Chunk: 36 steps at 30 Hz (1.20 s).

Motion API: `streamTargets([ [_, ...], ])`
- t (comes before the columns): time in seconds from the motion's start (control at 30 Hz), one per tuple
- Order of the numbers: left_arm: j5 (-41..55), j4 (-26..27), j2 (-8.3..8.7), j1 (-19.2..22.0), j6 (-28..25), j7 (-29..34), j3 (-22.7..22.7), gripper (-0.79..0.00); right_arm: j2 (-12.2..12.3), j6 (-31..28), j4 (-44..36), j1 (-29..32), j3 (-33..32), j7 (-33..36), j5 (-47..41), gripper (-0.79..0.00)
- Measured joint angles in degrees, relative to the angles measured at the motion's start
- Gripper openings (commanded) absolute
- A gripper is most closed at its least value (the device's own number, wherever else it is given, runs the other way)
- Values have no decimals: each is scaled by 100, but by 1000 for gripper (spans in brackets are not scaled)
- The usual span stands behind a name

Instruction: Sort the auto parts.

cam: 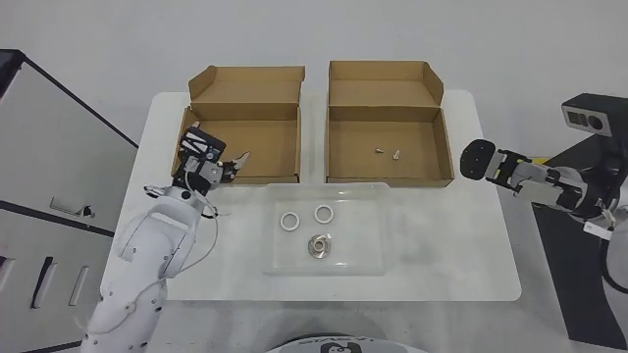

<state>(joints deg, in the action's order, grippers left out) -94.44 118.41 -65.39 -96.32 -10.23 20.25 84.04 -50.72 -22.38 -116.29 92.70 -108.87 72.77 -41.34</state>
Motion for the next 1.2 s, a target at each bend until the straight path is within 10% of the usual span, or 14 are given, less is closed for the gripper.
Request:
streamTargets([
  [1.2,281,1201,8,531,-2298,2453,-1103,0,0,0,0,0,0,0,0,0],
])
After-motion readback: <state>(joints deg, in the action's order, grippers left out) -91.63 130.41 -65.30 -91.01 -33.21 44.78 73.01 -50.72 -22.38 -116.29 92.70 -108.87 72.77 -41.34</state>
